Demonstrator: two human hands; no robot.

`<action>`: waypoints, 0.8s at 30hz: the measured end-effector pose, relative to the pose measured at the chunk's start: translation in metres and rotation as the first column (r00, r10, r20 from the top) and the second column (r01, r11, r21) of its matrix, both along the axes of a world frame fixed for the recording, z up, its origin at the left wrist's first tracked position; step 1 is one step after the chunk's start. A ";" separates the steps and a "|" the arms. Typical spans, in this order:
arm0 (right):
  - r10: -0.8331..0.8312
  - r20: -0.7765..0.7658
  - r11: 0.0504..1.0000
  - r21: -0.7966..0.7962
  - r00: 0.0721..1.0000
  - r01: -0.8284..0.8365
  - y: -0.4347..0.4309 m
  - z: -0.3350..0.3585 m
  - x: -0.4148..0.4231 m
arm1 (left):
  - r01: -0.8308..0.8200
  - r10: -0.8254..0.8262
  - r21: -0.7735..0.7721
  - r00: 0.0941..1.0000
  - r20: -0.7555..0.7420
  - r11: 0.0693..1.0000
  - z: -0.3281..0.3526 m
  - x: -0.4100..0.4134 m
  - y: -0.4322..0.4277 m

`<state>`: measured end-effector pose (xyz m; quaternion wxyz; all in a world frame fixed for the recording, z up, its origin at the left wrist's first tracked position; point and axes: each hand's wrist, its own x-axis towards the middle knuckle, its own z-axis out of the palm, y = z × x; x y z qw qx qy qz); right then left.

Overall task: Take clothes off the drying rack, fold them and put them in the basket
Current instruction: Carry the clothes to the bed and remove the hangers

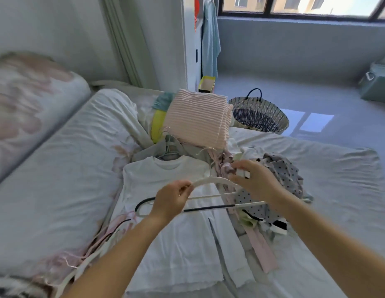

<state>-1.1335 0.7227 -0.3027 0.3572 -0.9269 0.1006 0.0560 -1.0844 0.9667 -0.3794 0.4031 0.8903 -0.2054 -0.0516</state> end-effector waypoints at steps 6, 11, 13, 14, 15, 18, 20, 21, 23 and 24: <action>0.124 -0.136 0.992 -0.014 0.983 -0.127 0.081 -0.055 0.020 | -0.334 0.340 0.066 0.912 -0.229 0.940 -0.085 -0.013 0.118; 0.222 -0.248 0.970 -0.042 0.943 -0.240 0.132 -0.105 0.022 | -0.561 0.568 0.145 0.722 -0.395 0.815 -0.156 -0.059 0.210; 0.247 -0.311 0.960 -0.052 0.918 -0.276 0.142 -0.124 0.020 | -0.651 0.649 0.186 0.600 -0.468 0.736 -0.184 -0.079 0.244; 0.247 -0.340 0.958 -0.057 0.908 -0.282 0.145 -0.133 0.020 | -0.681 0.681 0.217 0.543 -0.491 0.699 -0.197 -0.088 0.260; 0.242 -0.364 0.957 -0.060 0.899 -0.282 0.147 -0.142 0.019 | -0.707 0.708 0.243 0.492 -0.507 0.665 -0.209 -0.097 0.274; 0.228 -0.440 0.953 -0.082 0.869 -0.292 0.154 -0.164 0.015 | -0.773 0.787 0.320 0.347 -0.510 0.548 -0.233 -0.118 0.302; 0.231 -0.483 0.947 -0.087 0.845 -0.309 0.160 -0.176 0.015 | -0.797 0.817 0.355 0.274 -0.508 0.488 -0.243 -0.126 0.313; 0.234 -0.495 0.946 -0.082 0.837 -0.313 0.164 -0.179 0.015 | -0.803 0.828 0.377 0.238 -0.508 0.462 -0.246 -0.127 0.316; 0.248 -0.511 0.944 -0.064 0.823 -0.324 0.173 -0.183 0.018 | -0.810 0.851 0.422 0.169 -0.497 0.408 -0.253 -0.125 0.323; 0.259 -0.507 0.944 -0.047 0.822 -0.327 0.178 -0.185 0.019 | -0.814 0.859 0.435 0.143 -0.492 0.385 -0.255 -0.123 0.325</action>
